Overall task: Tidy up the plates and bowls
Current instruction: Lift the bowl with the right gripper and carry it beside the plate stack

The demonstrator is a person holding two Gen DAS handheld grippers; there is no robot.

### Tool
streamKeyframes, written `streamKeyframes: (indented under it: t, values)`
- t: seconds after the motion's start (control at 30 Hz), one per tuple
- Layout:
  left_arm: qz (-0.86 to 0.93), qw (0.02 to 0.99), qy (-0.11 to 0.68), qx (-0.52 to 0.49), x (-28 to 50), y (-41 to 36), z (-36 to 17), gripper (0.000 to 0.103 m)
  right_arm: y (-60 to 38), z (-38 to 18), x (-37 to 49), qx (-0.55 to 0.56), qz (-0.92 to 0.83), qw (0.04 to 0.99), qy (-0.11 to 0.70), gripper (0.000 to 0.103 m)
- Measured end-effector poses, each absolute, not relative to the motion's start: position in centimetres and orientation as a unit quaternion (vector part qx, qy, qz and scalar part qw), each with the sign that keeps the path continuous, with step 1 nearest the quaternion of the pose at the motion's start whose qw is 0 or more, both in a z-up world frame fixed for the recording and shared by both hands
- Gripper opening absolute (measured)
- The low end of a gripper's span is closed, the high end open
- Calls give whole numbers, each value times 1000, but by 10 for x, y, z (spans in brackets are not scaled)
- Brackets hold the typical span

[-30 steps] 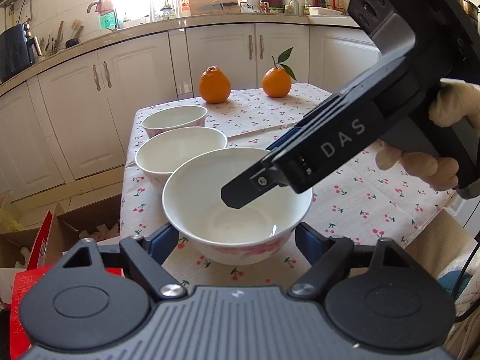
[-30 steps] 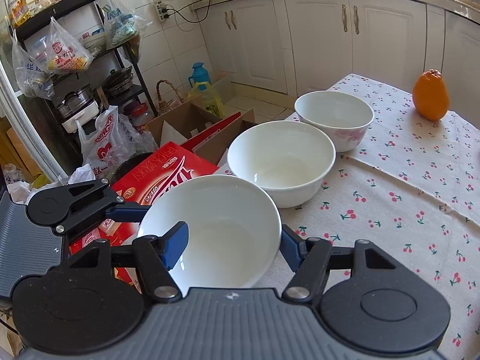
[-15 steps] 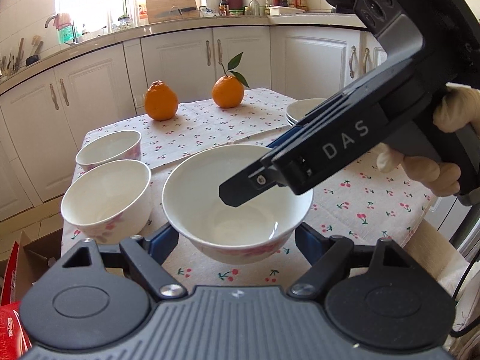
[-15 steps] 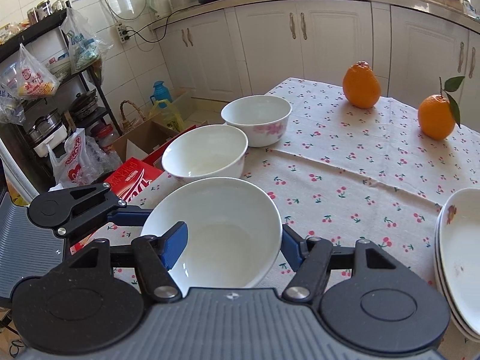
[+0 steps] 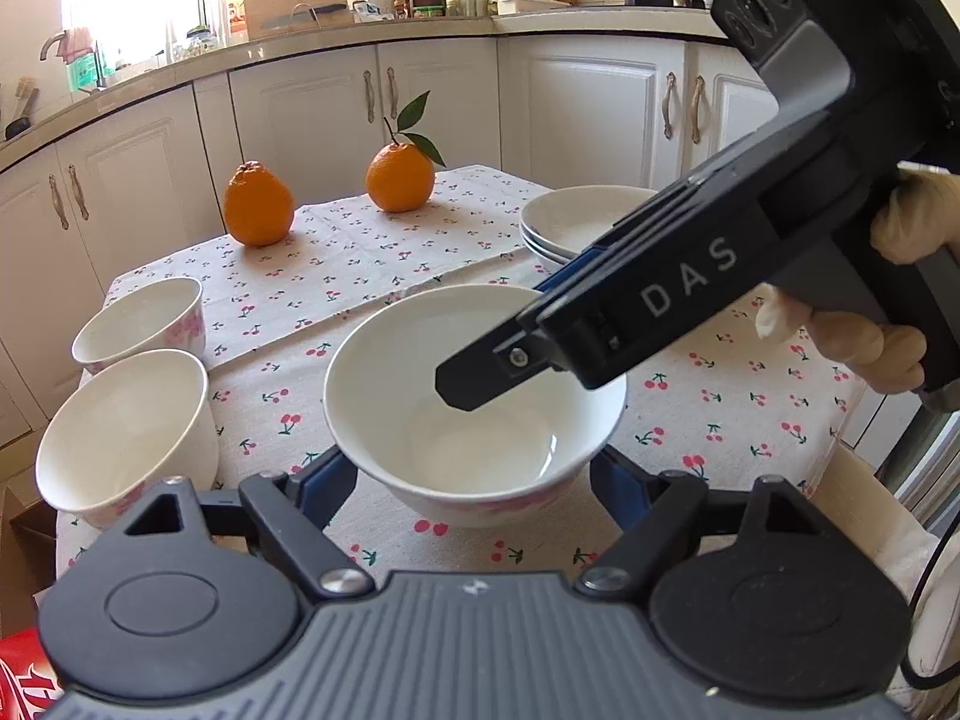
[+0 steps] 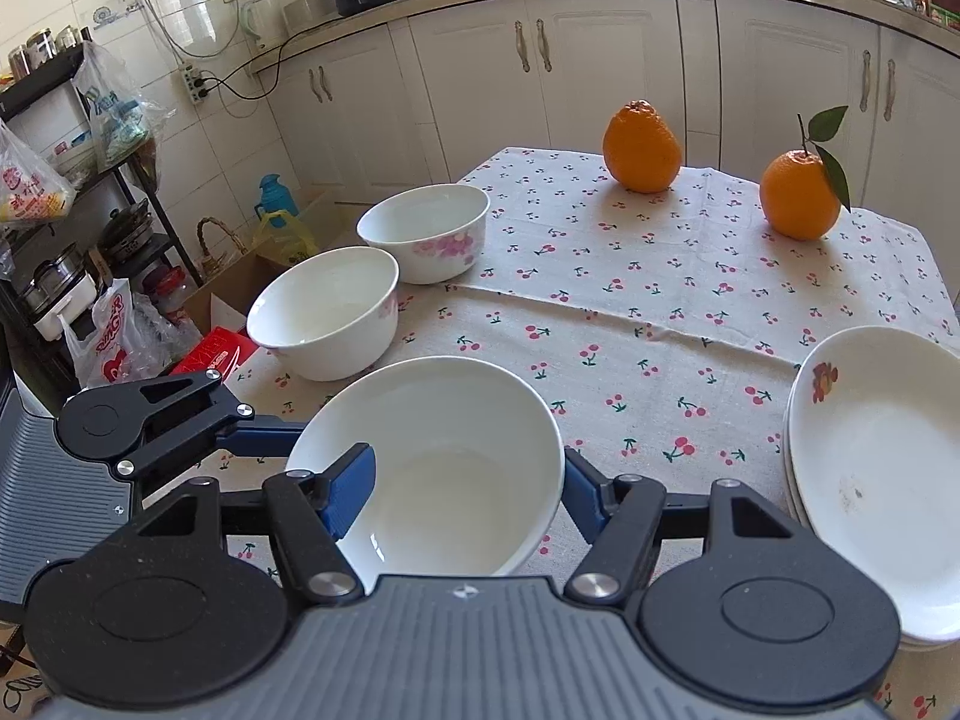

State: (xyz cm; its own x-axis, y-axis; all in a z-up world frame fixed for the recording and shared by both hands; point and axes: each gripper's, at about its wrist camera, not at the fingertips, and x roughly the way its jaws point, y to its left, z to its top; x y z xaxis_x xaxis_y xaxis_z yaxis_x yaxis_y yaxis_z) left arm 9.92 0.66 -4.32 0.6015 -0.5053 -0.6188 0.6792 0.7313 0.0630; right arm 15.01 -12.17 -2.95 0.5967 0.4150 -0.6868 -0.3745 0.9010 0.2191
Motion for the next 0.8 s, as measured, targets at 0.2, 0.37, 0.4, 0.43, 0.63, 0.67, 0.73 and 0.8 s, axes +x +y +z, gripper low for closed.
streamKeyframes:
  t: [0.2, 0.37, 0.4, 0.43, 0.63, 0.67, 0.73, 0.8]
  values:
    - [-338, 879, 302, 148, 103, 2, -47, 84, -126, -35, 153, 27, 217, 891, 398, 72]
    - [-339, 878, 306, 145, 106, 1, -49, 84, -126, -36, 154, 27, 214, 890, 402, 72]
    - [-339, 878, 307, 144, 107, 1, -50, 84, -126, -37, 154, 27, 213, 890, 402, 72]
    - [-339, 877, 308, 143, 107, 1, -51, 84, -126, -37, 154, 27, 212, 890, 403, 72]
    - [-343, 877, 309, 134, 108, 1, -51, 84, -127, -37, 155, 28, 207, 890, 406, 72]
    - [-343, 877, 310, 134, 108, 1, -51, 84, -127, -37, 155, 29, 207, 890, 406, 72]
    - [-344, 877, 309, 134, 108, 0, -51, 84, -128, -38, 156, 32, 207, 889, 407, 74]
    - [-344, 877, 307, 137, 107, 0, -52, 85, -128, -40, 156, 34, 209, 888, 408, 79]
